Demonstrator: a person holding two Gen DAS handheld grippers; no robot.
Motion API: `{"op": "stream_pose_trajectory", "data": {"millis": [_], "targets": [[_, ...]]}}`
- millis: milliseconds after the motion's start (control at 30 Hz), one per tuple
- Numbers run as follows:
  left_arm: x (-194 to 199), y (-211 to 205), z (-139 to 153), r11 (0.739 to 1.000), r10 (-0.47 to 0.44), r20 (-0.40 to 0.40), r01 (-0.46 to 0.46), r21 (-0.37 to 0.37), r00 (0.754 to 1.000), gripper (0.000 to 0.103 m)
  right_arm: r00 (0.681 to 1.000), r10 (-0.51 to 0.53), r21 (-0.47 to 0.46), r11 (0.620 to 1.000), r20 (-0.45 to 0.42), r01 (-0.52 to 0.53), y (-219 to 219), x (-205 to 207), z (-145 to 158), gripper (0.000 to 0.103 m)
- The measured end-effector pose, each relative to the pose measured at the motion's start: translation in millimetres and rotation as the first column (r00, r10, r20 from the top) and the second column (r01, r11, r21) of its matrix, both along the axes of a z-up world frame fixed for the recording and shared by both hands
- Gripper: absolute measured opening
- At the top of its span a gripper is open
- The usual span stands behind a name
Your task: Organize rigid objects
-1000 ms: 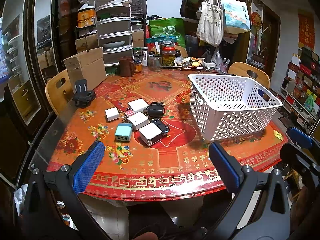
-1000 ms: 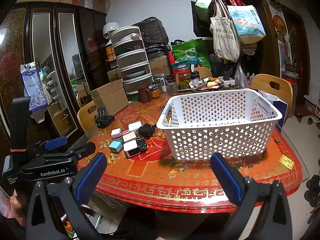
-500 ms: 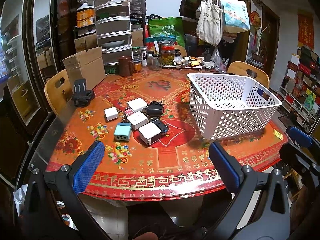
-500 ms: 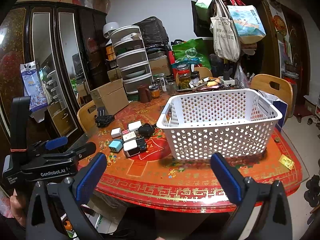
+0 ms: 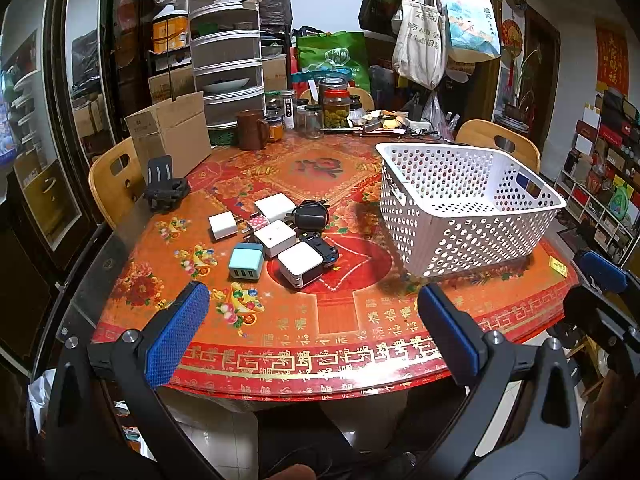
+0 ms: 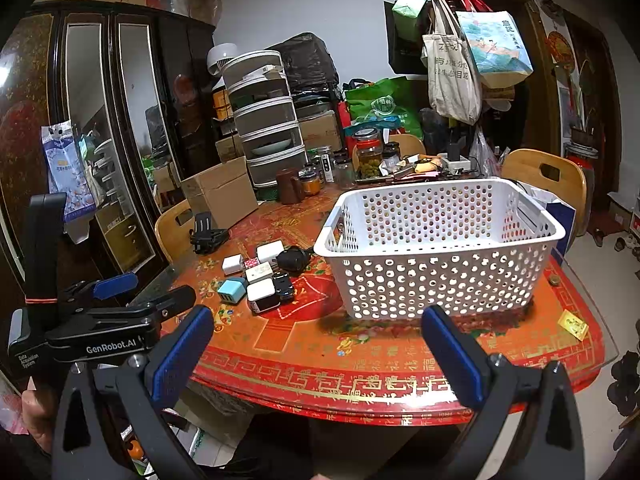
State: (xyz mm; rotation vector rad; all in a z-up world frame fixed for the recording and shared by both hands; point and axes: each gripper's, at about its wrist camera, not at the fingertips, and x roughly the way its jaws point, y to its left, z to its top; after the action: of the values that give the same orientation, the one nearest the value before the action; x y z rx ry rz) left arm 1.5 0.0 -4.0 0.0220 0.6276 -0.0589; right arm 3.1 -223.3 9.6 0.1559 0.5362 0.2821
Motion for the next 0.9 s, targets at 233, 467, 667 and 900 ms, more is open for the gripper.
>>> {"op": "stream_pose_trajectory", "data": {"millis": [233, 467, 667, 900], "targets": [[-0.1, -0.2, -0.4, 1.000, 0.000, -0.001, 0.000, 0.000, 1.000, 0.103, 1.000, 0.000, -0.002, 1.000, 0.000, 0.000, 0.2, -0.3, 0.1, 0.103], [0.0, -0.3, -0.7, 1.000, 0.000, -0.001, 0.000, 0.000, 1.000, 0.103, 1.000, 0.000, -0.003, 1.000, 0.000, 0.000, 0.4, -0.5, 0.1, 0.103], [3.9, 0.2, -6.1, 1.000, 0.010, -0.004, -0.010, 0.010, 1.000, 0.103, 1.000, -0.002, -0.007, 1.000, -0.008, 0.002, 2.8, 1.2, -3.1, 0.103], [41.7, 11.5, -33.3, 0.998, 0.062, -0.030, -0.061, 0.028, 0.998, 0.103, 0.996, -0.071, -0.045, 0.997, -0.060, 0.068, -16.5, 29.1, -24.2, 0.103]]}}
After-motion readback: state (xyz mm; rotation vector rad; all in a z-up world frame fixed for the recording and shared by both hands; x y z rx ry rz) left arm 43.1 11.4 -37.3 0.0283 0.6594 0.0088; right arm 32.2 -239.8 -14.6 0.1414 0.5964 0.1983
